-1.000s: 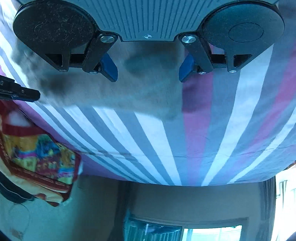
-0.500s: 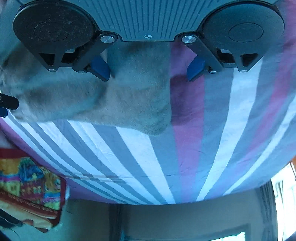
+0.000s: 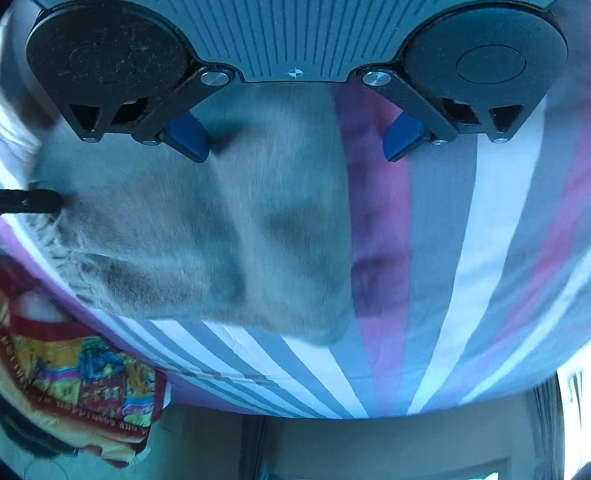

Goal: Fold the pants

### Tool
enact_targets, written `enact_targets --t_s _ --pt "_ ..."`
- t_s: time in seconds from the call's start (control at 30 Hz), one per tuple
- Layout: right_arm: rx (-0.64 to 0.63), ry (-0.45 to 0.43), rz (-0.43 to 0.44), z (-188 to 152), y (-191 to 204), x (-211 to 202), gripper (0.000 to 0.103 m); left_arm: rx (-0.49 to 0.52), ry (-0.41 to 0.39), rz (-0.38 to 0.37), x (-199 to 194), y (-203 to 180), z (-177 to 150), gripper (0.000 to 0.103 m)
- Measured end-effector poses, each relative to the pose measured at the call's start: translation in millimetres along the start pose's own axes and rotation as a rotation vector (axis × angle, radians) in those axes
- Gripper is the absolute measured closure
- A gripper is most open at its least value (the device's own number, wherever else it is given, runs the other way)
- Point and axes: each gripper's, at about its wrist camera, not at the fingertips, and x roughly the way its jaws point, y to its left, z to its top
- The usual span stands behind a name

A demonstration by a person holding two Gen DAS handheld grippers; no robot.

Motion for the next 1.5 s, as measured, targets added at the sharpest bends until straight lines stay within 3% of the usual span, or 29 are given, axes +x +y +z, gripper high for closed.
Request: enact_targets --t_s 0.2,0.33,0.47,0.67,0.77,0.9,1.03,1.3,1.5 --pt "-0.021 -0.009 0.05 0 -4 -21 0.015 -0.153 -0.036 -0.163 -12 40 -19 0.003" --pt "0.077 -0.04 0.101 8 -19 -26 0.018 -0.317 -0.063 -0.3 1 68 -28 0.003" --pt "0.197 0.021 0.167 2 -36 -10 0.019 -0.428 -0.095 -0.416 8 82 -34 0.003" --pt "0.268 0.012 0.271 -13 -51 -17 0.021 -0.412 -0.077 -0.526 12 83 -43 0.004" --pt "0.301 0.013 0.338 -19 -65 -18 0.021 -0.468 -0.08 -0.586 17 91 -44 0.005" --pt "0.358 0.017 0.421 -12 -82 -9 0.024 -0.517 -0.081 -0.566 35 99 -39 0.026" --pt "0.387 0.037 0.503 -3 -95 10 0.03 -0.575 -0.075 -0.66 57 110 -29 0.027" --pt "0.327 0.09 0.575 15 -96 29 0.031 -0.511 -0.024 -0.789 87 106 -9 0.028" --pt "0.265 0.108 0.604 22 -80 40 0.031 -0.468 0.003 -0.829 108 95 4 0.044"
